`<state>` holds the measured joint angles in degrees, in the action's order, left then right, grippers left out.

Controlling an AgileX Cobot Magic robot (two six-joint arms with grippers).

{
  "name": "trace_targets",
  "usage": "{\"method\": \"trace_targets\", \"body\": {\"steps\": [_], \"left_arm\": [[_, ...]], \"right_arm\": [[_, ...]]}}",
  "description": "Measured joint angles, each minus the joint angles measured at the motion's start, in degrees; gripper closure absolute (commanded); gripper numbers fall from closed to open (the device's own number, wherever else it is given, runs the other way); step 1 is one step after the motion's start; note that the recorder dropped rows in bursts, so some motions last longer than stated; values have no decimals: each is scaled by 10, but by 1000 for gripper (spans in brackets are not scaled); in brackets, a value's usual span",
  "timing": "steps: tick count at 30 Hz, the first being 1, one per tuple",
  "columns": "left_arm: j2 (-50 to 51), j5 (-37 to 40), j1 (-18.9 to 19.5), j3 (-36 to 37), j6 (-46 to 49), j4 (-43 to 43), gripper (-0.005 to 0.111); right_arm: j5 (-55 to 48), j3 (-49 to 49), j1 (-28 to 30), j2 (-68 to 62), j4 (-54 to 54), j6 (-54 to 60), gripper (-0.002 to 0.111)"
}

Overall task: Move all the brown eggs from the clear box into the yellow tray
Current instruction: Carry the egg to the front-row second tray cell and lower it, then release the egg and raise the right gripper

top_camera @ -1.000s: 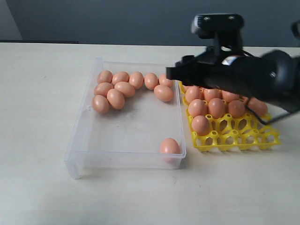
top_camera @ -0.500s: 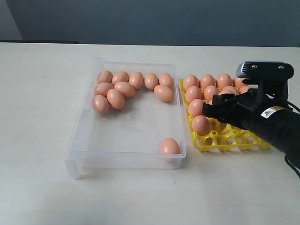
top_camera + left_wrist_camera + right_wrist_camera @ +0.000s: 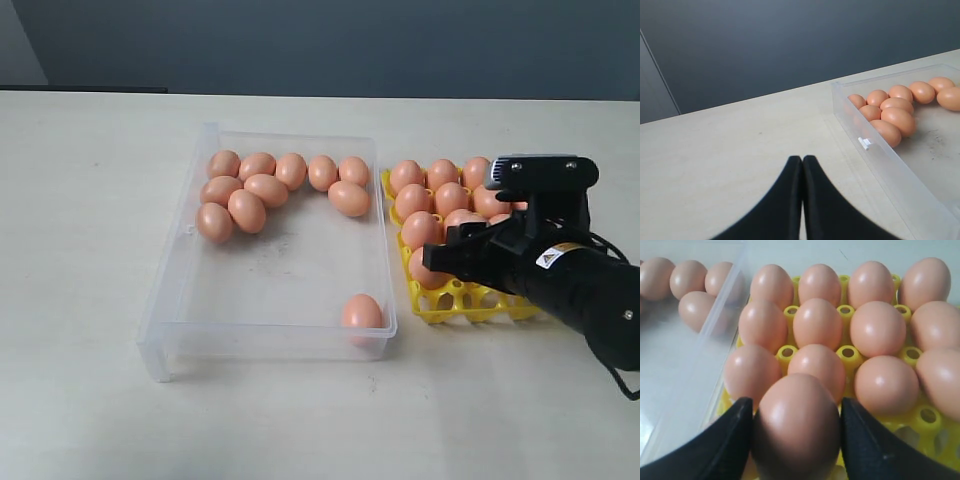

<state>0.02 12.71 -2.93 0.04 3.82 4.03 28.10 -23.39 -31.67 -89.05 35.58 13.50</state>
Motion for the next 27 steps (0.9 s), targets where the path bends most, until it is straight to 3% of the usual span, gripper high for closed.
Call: {"method": "trace_targets", "body": {"steps": [5,11,22,27], "left_arm": [[0,0,0,0,0,0,106],[0,0,0,0,0,0,106],[0,0,0,0,0,0,106],[0,0,0,0,0,0,106]], "right_arm": [[8,0,0,-4,-4,-1,69],[12,0,0,-4,-4,-4,51],[32,0,0,-5,6,-4,51],[-15,-32,0,-4,-56,-8,51]]}}
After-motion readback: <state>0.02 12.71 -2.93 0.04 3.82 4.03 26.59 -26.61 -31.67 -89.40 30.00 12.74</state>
